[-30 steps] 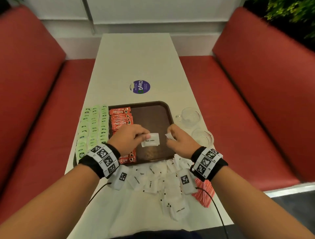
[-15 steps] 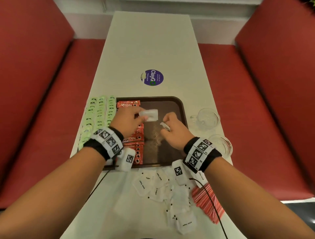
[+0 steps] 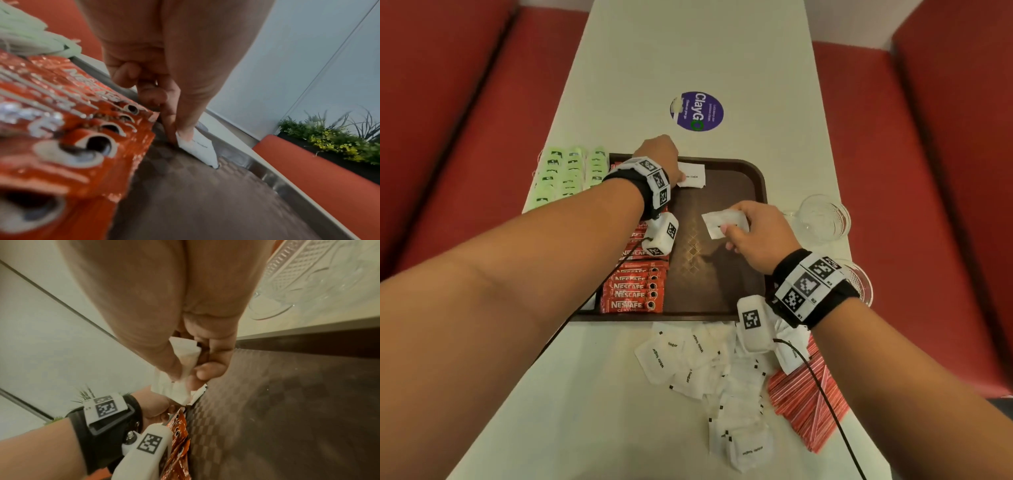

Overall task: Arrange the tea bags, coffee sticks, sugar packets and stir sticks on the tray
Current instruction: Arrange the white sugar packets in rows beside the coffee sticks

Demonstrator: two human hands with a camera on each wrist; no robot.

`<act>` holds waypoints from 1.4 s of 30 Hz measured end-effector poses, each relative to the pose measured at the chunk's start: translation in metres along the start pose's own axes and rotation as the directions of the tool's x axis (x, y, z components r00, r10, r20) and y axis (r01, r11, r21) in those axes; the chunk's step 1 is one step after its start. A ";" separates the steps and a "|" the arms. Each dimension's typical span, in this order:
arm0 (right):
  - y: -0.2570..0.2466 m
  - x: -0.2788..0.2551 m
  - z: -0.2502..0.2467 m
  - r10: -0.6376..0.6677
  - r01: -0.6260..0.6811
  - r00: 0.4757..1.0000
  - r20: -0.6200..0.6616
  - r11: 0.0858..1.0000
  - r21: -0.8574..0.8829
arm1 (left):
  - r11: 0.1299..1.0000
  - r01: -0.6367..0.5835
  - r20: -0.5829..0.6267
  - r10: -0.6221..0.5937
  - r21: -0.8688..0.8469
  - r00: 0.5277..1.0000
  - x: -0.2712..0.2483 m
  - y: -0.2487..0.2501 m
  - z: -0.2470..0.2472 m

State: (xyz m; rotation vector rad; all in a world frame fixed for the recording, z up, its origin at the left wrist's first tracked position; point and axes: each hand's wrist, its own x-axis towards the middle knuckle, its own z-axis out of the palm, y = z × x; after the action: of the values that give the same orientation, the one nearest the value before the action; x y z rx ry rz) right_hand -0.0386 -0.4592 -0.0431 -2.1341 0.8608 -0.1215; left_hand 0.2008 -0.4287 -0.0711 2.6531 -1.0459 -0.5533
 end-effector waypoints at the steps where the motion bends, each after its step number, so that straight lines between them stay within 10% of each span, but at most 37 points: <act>1: 0.001 0.001 0.000 0.007 -0.006 1.000 -0.005 1.000 0.022 | 1.000 0.005 -0.009 -0.005 0.014 1.000 0.002 0.001 0.001; 12: -0.001 0.007 0.000 -0.019 0.021 1.000 -0.012 0.985 0.169 | 0.968 -0.221 -0.082 0.212 -0.116 0.974 -0.031 0.010 -0.015; 17: -0.008 0.010 0.005 -0.053 0.067 0.997 -0.055 0.953 0.297 | 0.855 -0.365 0.161 0.446 -0.369 0.881 -0.089 0.004 -0.021; 20: -0.008 0.009 0.013 -0.032 0.044 0.999 -0.041 0.940 0.338 | 0.857 -0.381 0.111 0.441 -0.347 0.891 -0.092 -0.002 -0.013; 26: 0.005 -0.008 0.017 0.045 -0.016 0.972 0.231 0.992 -0.127 | 0.961 -0.219 -0.084 0.207 -0.167 0.975 -0.049 -0.016 -0.016; 31: 0.008 -0.032 0.013 0.053 0.201 0.817 0.575 0.907 -0.369 | 0.991 -0.128 -0.021 0.128 -0.029 0.992 -0.016 -0.008 -0.006; 38: 0.009 -0.045 0.017 0.101 0.241 0.792 0.602 0.854 -0.461 | 0.993 -0.076 -0.025 0.079 0.089 0.997 -0.002 0.000 -0.003; 42: 0.008 -0.049 0.018 0.077 0.234 0.799 0.597 0.875 -0.425 | 0.963 -0.240 0.017 0.239 0.122 0.971 -0.007 0.007 -0.001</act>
State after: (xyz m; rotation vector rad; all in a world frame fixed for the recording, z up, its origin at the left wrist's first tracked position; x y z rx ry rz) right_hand -0.0737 -0.4209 -0.0509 -2.4399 0.4323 0.7785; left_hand 0.1917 -0.4289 -0.0661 2.5740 -1.4194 -0.4539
